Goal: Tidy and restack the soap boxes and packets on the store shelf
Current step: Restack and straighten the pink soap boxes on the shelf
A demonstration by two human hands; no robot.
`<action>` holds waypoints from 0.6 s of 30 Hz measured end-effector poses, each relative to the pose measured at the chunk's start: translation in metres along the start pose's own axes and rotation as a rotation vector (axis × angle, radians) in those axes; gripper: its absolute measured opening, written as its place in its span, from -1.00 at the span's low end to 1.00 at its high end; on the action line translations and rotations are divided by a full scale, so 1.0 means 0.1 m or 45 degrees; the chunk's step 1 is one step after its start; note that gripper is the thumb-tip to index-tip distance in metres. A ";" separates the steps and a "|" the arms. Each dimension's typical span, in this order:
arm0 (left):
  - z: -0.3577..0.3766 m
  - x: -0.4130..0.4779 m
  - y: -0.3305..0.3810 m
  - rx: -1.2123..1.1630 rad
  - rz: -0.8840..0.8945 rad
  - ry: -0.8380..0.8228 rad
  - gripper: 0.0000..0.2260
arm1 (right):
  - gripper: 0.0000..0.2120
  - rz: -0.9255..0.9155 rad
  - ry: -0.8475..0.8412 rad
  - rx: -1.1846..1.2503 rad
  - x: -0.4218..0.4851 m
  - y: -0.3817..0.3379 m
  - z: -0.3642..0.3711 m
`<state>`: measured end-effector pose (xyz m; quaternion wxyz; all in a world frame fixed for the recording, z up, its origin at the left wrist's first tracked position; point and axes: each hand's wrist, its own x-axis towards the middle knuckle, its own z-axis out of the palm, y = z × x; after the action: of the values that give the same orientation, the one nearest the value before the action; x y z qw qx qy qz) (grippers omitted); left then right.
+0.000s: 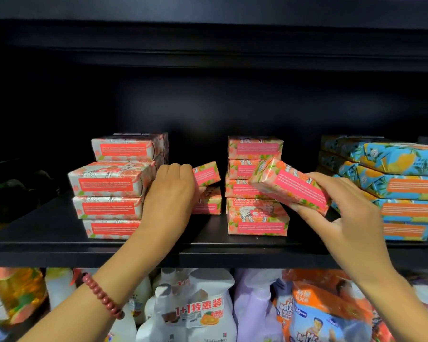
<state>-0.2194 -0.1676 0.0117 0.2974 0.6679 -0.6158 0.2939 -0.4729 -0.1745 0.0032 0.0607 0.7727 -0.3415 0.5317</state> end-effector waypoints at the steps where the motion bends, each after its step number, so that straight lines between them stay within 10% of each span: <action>1: -0.03 0.00 0.01 -0.021 -0.015 0.011 -0.77 | -0.52 -0.007 -0.011 -0.009 0.00 0.01 0.01; 18: -0.42 -0.25 0.11 -0.551 0.009 0.362 -0.60 | -0.58 -0.329 -0.335 -0.215 0.03 0.04 0.24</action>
<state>-0.2327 -0.1202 0.0205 0.5160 0.5385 -0.6185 0.2473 -0.4559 -0.1896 -0.0053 0.1479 0.8650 -0.2880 0.3834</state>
